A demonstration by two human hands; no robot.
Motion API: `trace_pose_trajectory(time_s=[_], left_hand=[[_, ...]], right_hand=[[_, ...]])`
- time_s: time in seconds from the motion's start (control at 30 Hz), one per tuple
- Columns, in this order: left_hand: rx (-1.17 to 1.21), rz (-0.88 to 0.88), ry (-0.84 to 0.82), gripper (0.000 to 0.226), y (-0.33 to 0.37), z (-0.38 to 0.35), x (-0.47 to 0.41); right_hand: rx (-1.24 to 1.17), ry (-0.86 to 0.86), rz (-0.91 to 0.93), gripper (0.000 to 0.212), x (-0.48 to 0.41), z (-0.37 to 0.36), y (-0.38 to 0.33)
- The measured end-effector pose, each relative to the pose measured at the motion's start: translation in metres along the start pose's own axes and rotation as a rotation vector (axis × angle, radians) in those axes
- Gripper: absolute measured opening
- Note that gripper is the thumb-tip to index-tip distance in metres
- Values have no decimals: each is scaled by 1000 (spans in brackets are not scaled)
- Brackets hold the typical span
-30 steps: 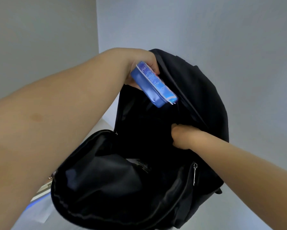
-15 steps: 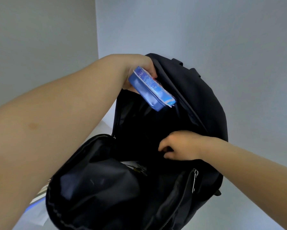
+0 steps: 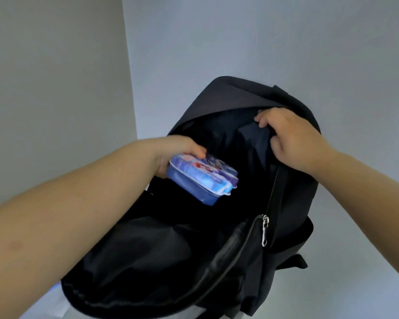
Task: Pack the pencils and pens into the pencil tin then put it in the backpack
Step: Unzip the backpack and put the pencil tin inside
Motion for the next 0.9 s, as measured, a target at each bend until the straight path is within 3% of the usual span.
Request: trace_pose_trajectory(time_s=[0.13,0.23,0.33,0.4,0.5,0.57,0.7,0.77,0.83,0.9], left_hand=[[-22,92,-54,16,-13,-7,-20],[-219,163,-147,10,-19,-12,-26],[-385,268,-228,48,-33,-17,-28],[-403,302,-220,56,-43,-21,-32],[-367,321,-190,23,-54,-27,-41],[-400,304,-157,36,-49,-25,-40],[-606,121,-108,42,-30,-15,-21],[-788,-118,-82,47,-25,-18,-11],[-948,-399,-145,60,-22,-30,-1],[-1079,-495,-259,72,-24,-46,6]], right_hand=[[-20,-34,16,32,1,-2,-4],[-34,-63,5,29,0,-2,-3],[-21,-65,-5,28,0,-4,-1],[-11,-64,2,27,0,-6,0],[-7,-61,7,28,0,-10,1],[-2,-42,37,31,0,-11,1],[3,-32,57,39,0,-12,3],[6,-26,55,39,0,-12,2],[13,-21,53,39,0,-11,2],[17,-27,47,40,0,-11,1]])
Point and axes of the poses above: each hand's wrist, its own x-axis away from the middle knuckle, its own z-axis out of the back of the hand, y = z × x, the point moved 3 cm from there along -x, towards the middle knuckle, and after that the axes turned 10 degrees about -z, right-handed, at the moved point
